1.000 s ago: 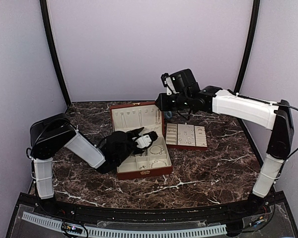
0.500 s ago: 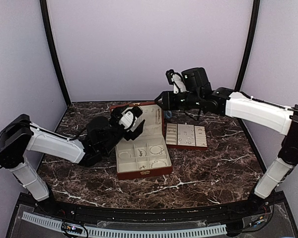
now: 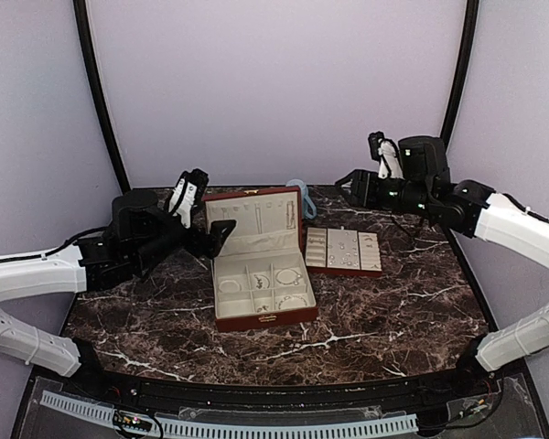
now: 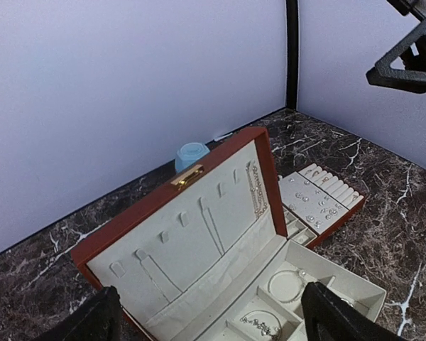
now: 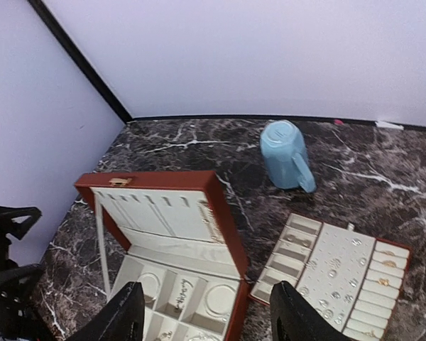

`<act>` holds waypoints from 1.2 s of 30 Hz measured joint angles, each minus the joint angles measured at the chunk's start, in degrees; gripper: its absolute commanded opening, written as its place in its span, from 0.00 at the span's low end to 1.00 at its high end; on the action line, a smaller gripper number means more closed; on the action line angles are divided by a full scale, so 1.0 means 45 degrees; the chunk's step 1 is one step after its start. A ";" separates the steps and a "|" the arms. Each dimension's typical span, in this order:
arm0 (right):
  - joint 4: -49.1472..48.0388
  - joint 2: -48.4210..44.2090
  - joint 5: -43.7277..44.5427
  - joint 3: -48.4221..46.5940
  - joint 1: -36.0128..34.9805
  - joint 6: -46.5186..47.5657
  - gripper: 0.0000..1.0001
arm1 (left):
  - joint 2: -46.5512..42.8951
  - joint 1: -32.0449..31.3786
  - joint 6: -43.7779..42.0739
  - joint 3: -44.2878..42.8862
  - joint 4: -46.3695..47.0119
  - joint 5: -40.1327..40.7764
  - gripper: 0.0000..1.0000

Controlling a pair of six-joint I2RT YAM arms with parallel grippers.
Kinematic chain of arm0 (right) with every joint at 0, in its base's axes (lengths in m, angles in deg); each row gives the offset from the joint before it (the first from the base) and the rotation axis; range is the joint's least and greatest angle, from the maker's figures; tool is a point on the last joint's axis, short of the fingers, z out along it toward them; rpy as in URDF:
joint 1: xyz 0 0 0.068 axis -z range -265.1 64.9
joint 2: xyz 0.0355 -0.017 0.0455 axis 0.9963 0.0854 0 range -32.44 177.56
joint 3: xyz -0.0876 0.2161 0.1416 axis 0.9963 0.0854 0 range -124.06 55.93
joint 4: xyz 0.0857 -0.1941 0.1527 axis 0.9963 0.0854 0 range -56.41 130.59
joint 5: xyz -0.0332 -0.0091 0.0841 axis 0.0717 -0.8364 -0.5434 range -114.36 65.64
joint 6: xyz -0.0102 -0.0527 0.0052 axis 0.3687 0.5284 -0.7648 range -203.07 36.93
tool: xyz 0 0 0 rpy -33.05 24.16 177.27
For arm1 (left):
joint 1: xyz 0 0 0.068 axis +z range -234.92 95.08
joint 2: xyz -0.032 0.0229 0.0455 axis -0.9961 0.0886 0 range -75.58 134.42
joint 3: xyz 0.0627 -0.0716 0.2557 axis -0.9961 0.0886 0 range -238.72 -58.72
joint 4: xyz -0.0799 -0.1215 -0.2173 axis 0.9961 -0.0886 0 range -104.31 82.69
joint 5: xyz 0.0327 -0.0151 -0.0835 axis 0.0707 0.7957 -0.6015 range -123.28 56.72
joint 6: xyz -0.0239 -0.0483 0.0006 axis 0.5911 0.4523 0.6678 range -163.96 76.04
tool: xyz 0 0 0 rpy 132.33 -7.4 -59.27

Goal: Organize the mixed jewelry
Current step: Pick up the compartment layer from the center of the board.

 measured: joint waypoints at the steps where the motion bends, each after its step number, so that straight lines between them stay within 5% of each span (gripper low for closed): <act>1: 0.0063 -0.0194 0.0049 0.0306 0.0194 -0.0165 0.61 | -0.0141 0.0257 0.0325 -0.0097 -0.0447 -0.0180 0.91; 8: 0.0923 -0.1345 0.0175 0.2730 0.1554 -0.1248 0.61 | -0.1088 0.2346 0.2487 -0.1166 -0.3993 -0.1982 0.91; 18: 0.1491 -0.1899 0.0107 0.4915 0.3031 -0.1710 0.58 | -0.1341 0.4745 0.3167 -0.1685 -0.7130 -0.4770 0.91; 27: 0.1423 -0.0602 -0.0015 0.5678 0.3609 -0.1666 0.45 | -0.1846 0.7038 0.3065 -0.1103 -0.7310 -0.6071 0.91; 36: 0.1093 0.1477 0.0058 0.5396 0.3915 -0.1112 0.29 | -0.1885 0.7208 0.2467 -0.0248 -0.6747 -0.5785 0.91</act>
